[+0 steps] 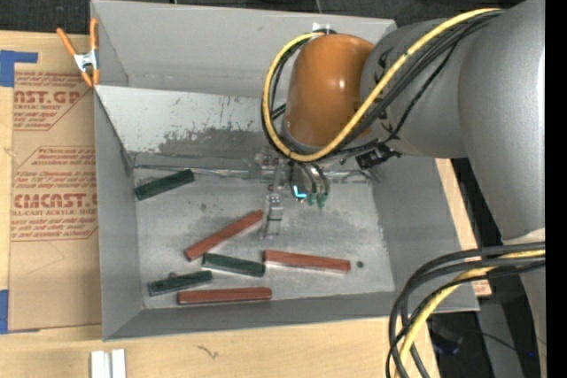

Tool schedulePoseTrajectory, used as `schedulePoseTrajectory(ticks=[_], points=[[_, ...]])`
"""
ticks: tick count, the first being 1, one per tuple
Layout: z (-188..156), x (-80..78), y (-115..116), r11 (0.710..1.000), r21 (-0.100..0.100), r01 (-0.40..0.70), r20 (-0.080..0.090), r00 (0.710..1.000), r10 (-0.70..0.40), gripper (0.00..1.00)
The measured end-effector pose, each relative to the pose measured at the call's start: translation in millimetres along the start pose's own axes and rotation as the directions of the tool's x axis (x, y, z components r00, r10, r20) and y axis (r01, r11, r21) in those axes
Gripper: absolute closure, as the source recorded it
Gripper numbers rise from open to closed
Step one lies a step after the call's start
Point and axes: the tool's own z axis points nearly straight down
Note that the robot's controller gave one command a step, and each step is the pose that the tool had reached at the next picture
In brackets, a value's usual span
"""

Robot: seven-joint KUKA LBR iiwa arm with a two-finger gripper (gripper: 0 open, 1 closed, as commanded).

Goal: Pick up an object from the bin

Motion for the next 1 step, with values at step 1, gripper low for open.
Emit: schedulePoseTrajectory(ticks=[1], points=[[-4.4,-2.0,-0.3,1.0,-0.001,-0.001,0.007,1.0,0.001,0.0]])
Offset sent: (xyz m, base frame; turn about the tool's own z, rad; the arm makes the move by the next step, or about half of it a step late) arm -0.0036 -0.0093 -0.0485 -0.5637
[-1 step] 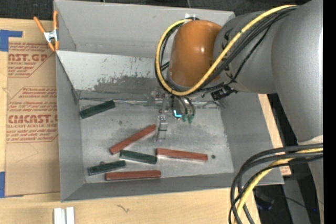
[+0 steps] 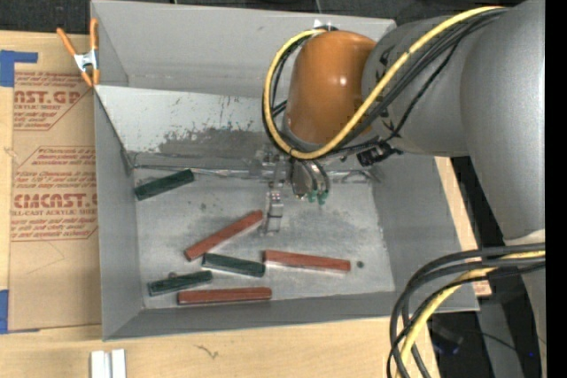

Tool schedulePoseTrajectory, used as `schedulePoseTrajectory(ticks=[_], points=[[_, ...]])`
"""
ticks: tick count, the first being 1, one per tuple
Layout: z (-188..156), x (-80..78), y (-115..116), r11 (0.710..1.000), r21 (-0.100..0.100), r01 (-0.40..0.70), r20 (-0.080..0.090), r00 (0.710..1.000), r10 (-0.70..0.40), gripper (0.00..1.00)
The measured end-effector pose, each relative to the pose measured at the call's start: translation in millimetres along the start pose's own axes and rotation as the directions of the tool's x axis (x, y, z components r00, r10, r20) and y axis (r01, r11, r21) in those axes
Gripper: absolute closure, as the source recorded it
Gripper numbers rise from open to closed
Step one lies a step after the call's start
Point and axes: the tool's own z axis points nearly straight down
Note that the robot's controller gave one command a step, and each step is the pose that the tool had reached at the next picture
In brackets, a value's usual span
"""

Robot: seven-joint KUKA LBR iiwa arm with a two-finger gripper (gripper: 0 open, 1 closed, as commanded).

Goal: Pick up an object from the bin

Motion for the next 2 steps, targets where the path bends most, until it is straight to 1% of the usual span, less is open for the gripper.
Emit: schedulePoseTrajectory(ticks=[1,2], points=[[52.0,5.2,-7.7,0.845,0.0,0.535,0.001,0.845,-0.535,1.0],[51.9,5.1,-7.7,0.845,-0.001,0.535,0.001,0.845,-0.535,1.0]])
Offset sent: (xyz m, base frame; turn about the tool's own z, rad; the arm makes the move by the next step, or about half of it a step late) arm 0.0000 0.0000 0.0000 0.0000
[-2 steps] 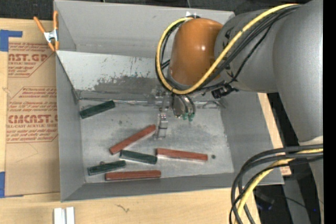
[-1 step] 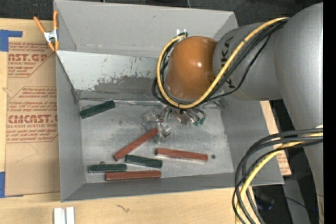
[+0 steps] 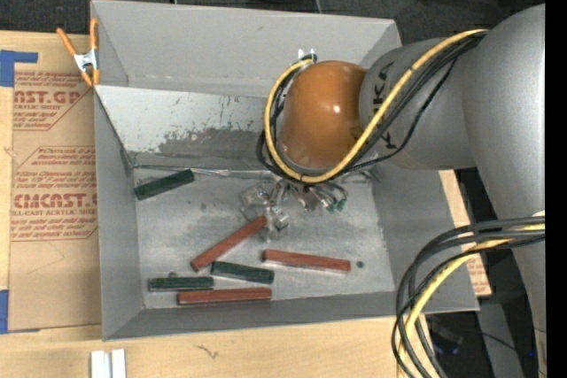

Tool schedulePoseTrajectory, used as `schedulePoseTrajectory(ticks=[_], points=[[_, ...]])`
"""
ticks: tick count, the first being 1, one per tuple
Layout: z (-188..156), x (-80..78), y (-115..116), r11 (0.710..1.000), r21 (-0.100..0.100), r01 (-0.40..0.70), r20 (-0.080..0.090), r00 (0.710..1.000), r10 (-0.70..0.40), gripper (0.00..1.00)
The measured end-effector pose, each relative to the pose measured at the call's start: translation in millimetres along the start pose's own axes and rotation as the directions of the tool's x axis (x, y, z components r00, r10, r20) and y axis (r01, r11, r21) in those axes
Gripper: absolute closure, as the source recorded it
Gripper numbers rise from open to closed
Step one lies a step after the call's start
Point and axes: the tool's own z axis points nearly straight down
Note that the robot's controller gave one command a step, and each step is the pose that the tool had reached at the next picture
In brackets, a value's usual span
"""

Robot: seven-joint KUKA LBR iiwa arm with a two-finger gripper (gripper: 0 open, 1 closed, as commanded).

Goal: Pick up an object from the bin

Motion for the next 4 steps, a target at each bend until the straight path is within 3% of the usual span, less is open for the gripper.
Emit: schedulePoseTrajectory(ticks=[1,2,3,4], points=[[-25,23.5,-2,0.997,-0.004,-0.08,-0.006,0.997,0.08,1.0],[-46,33.0,-3,0.991,0.003,-0.137,0.003,0.991,0.137,1.0],[-97,36.5,-77,0.952,0.001,0.305,0.001,0.952,-0.305,1.0],[-97,36.4,-76,0.952,0.0,0.306,0.001,0.952,-0.306,1.0]])
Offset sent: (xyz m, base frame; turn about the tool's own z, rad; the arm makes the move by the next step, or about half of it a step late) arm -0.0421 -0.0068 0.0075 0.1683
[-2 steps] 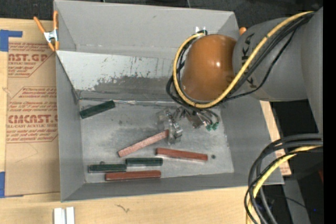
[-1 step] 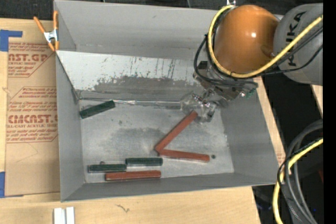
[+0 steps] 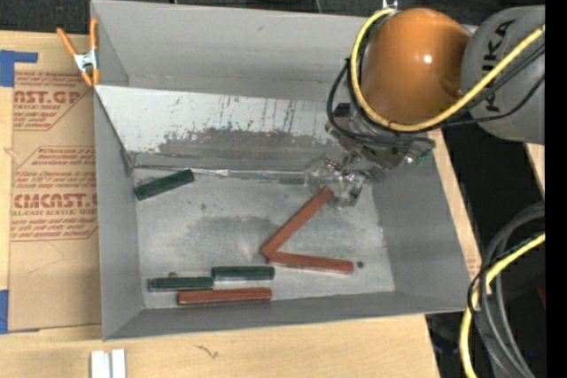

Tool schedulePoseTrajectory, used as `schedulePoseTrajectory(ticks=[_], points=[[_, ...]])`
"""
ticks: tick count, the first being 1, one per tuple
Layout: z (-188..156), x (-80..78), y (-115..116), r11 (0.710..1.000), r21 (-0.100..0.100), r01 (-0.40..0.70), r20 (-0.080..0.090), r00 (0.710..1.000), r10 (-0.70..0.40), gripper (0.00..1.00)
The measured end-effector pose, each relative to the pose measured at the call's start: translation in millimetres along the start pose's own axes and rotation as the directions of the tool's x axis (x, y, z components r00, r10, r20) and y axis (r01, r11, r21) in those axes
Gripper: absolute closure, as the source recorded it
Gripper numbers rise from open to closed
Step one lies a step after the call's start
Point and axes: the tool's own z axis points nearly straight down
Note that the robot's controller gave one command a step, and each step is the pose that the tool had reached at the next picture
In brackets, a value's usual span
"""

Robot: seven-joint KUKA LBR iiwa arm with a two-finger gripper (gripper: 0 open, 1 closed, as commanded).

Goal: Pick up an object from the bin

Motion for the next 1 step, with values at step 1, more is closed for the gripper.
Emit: schedulePoseTrajectory(ticks=[1], points=[[-22.0,0.2,15.5,0.998,-0.007,0.062,-0.006,0.998,-0.062,1.0]])
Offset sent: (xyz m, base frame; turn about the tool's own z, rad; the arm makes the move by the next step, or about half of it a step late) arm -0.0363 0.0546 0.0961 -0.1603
